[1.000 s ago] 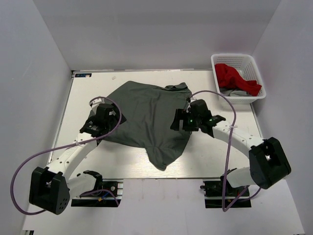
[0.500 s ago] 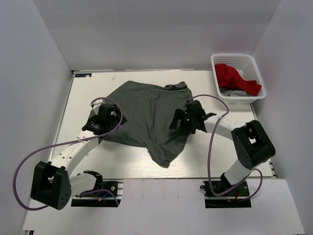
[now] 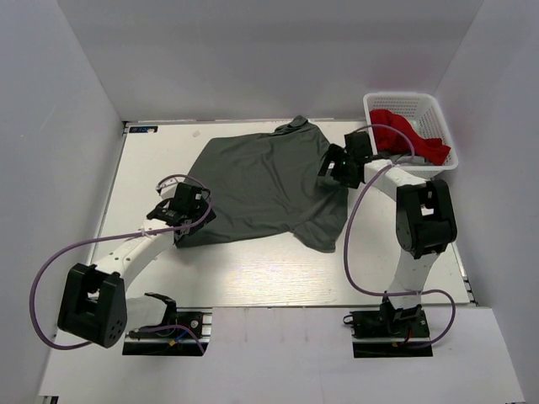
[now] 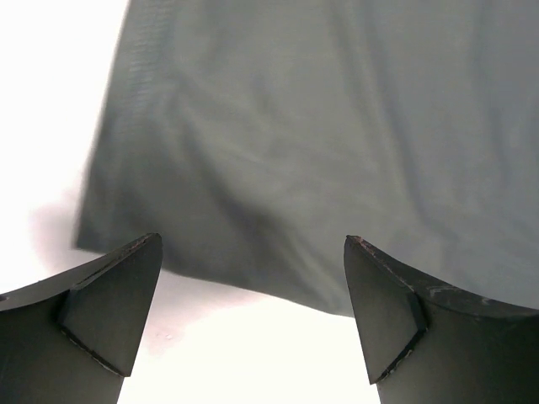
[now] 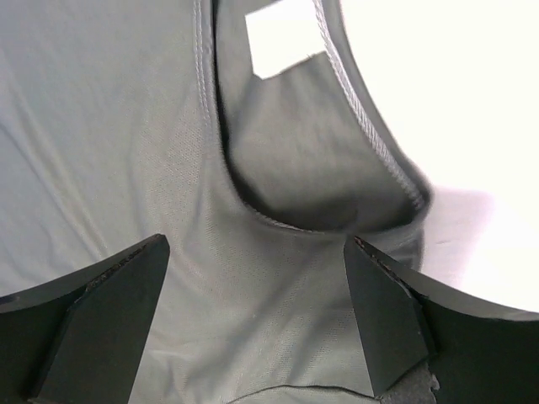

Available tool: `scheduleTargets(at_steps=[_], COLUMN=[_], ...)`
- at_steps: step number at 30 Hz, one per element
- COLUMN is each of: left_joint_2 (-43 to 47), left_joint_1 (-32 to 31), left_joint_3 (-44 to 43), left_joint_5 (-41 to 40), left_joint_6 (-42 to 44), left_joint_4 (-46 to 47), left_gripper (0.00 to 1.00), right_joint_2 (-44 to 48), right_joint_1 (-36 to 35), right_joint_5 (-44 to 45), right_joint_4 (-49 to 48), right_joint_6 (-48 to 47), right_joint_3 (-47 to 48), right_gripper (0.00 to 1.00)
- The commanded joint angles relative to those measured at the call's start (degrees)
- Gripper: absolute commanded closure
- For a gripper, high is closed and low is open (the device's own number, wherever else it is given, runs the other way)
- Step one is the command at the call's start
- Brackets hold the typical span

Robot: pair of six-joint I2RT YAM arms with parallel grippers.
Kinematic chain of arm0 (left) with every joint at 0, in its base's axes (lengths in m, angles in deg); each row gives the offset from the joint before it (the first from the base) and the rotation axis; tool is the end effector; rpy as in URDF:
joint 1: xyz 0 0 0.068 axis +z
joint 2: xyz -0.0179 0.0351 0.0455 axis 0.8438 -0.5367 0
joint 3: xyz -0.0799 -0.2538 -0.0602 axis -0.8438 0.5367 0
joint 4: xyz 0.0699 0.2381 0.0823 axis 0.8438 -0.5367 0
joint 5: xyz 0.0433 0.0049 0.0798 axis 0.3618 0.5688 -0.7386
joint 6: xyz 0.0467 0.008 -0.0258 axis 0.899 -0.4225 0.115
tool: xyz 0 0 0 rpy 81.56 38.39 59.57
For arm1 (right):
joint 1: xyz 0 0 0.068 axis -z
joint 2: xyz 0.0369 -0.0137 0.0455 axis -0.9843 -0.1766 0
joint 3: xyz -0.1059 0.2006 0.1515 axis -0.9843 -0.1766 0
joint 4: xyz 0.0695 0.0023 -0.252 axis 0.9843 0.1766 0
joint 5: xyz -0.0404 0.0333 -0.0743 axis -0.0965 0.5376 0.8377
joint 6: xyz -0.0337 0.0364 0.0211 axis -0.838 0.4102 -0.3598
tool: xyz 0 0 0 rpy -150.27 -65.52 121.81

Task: Fold and stack the t-shirts
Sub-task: Flatten out the tshirt

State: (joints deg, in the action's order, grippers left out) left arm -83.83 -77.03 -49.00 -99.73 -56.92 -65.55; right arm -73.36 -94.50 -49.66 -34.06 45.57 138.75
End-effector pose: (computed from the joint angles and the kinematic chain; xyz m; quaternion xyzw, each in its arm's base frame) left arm 0.2230 -0.0662 0.2027 -0.2753 0.9076 -0.0140 0.3166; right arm 0.3971 0.1046 0.1874 0.1390 0.9214 0.1506 0.3302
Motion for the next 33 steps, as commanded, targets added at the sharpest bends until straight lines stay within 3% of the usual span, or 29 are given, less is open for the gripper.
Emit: scheduleTargets(at_steps=[1, 4, 9, 13, 17, 23, 26, 27, 30, 31, 33], left_joint_2=[2.09, 4.90, 7.37, 8.43, 6.85, -1.74, -5.10, -6.85, -8.10, -8.10, -7.49], left_joint_1=[1.46, 2.78, 4.98, 7.17, 8.59, 9.11, 9.11, 9.11, 9.11, 9.11, 9.11], left_joint_3=[0.75, 4.62, 9.28, 12.44, 13.50, 13.51, 12.81, 11.93, 10.26, 9.73, 9.73], left_joint_5=[-3.56, -3.56, -6.46, -6.99, -6.99, -2.78, 0.56, 1.09, 1.09, 1.09, 1.09], left_joint_6=[-4.80, -7.61, -10.95, -11.67, -11.06, -8.33, -6.83, -6.31, -5.78, -5.17, -4.47], left_joint_4=[-5.22, -5.83, -6.97, -5.23, -1.63, 8.03, 10.86, 10.87, 9.21, 8.68, 8.06], left_gripper=[0.01, 0.01, 0.01, 0.01, 0.28, 0.37, 0.55, 0.74, 1.00, 1.00, 1.00], right_joint_2=[4.92, 9.58, 22.83, 30.40, 36.04, 40.61, 39.66, 39.04, 35.87, 34.13, 31.92], right_joint_1=[-0.53, -1.05, -2.46, -4.04, -5.80, -13.16, -14.85, -16.07, -18.10, -18.63, -19.07], right_joint_5=[4.90, 2.19, 1.39, 0.60, 0.60, -1.42, 2.43, 2.53, 2.01, 1.92, 2.01], right_joint_4=[3.49, 4.73, 2.10, 6.48, 9.73, 17.03, 16.33, 16.24, 13.52, 12.21, 10.19], right_joint_6=[-6.23, -9.48, -8.26, -8.52, -7.29, -8.08, -7.38, -7.64, -7.82, -7.73, -6.76], right_joint_3=[4.43, 1.72, -11.01, -17.18, -23.33, -31.32, -33.09, -33.01, -32.65, -32.31, -31.95], right_gripper=[0.10, 0.10, 0.10, 0.10, 0.10, 0.10, 0.10, 0.10, 0.12, 0.18, 0.18])
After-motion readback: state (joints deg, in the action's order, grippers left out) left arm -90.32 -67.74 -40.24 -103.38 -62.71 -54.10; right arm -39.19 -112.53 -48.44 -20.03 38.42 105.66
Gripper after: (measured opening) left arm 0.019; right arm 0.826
